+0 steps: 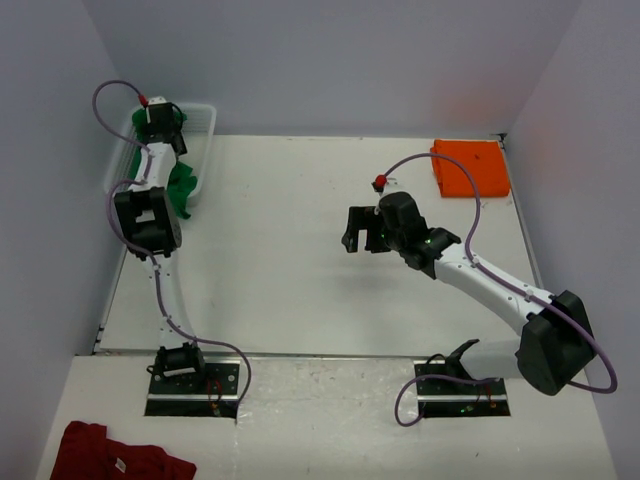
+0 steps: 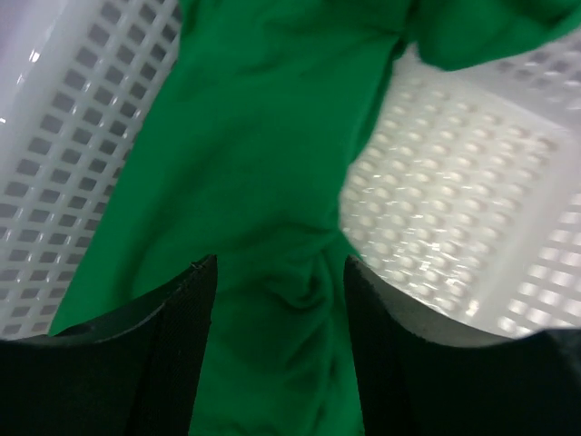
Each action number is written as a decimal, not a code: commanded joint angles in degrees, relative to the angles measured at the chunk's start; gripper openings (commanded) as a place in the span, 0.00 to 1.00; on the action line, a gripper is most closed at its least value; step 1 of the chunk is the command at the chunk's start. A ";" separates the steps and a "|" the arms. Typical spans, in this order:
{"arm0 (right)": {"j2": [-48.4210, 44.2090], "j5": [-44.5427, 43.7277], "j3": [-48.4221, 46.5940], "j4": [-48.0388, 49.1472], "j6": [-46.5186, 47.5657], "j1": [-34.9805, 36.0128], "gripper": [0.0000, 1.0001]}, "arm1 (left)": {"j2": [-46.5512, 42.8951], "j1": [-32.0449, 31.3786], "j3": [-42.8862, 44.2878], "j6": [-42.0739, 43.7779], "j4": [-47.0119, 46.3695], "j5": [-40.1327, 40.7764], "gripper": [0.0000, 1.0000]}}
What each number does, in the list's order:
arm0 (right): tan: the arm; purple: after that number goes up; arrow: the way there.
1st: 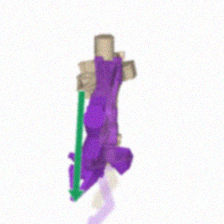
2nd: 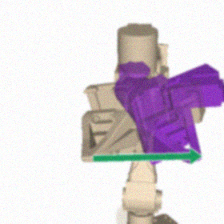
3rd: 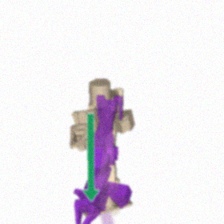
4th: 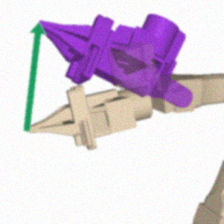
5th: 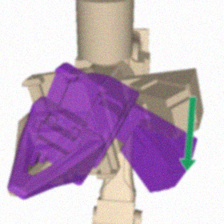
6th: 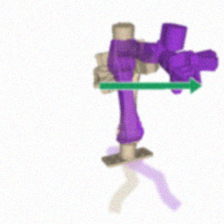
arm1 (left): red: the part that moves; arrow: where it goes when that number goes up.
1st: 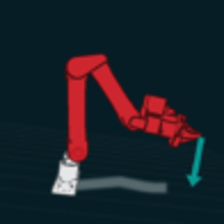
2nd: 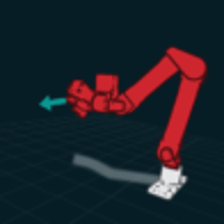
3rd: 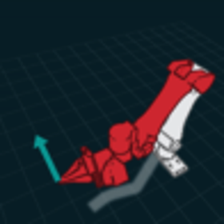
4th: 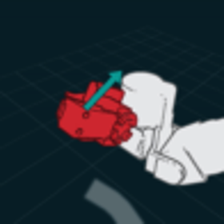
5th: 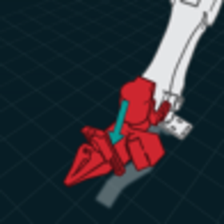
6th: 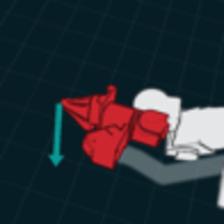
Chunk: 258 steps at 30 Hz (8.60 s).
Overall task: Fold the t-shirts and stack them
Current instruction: Grab crumpled tshirt from bin with the left arm, then move the tshirt to the center of the board, then flatten out the tshirt
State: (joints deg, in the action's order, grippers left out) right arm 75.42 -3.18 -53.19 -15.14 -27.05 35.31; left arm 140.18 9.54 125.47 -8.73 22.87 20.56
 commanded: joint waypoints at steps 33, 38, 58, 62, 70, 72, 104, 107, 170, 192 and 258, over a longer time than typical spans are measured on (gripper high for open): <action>1.92 2.04 0.81 1.25 -0.55 0.55 0.99 | -13.87 2.06 -1.37 -3.66 -9.95 -16.86 0.00; 1.93 2.30 0.63 1.16 -0.72 0.46 0.99 | -19.93 0.13 -0.40 -3.75 -9.69 -17.48 0.00; -10.72 -21.78 -2.62 -8.32 -4.07 -9.81 0.99 | -43.04 -15.24 8.67 -7.43 -0.99 -26.43 0.00; -12.92 -22.57 -3.85 -9.91 -3.28 -14.21 0.99 | -47.10 -18.41 4.27 -10.34 -1.08 -29.26 0.00; -15.56 -23.28 -4.55 -11.76 -3.62 -14.92 0.99 | -54.56 -27.01 -9.25 -9.29 -0.02 -26.72 0.00; -16.26 -22.31 -4.91 -12.02 -3.36 -14.92 0.99 | -56.67 -28.69 -12.77 -9.11 -0.37 -25.92 0.00; 27.38 2.83 -33.37 -15.00 5.16 2.39 0.80 | -66.44 -31.42 -63.59 -14.03 3.85 -11.41 0.11; 31.79 5.63 -37.77 -16.77 4.90 3.45 0.70 | -67.67 -33.00 -67.19 -15.08 1.58 -15.53 0.11; 22.76 4.94 -22.83 -15.19 3.32 5.38 0.00 | -42.79 -30.72 -58.32 -20.45 -3.80 5.99 0.54; 18.90 3.28 -21.17 -15.01 2.88 3.63 0.00 | -38.48 -29.32 -63.41 -20.01 -7.14 3.44 0.00; -9.75 -14.93 -43.56 -33.82 17.11 -0.95 0.00 | -91.66 -30.28 -50.07 -6.92 4.10 -11.57 0.00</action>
State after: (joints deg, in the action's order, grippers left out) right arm 69.49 -18.11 -91.83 -47.18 -13.78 34.50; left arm 50.61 -20.75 72.10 -19.62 25.39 13.72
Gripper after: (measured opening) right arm 0.020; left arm 0.008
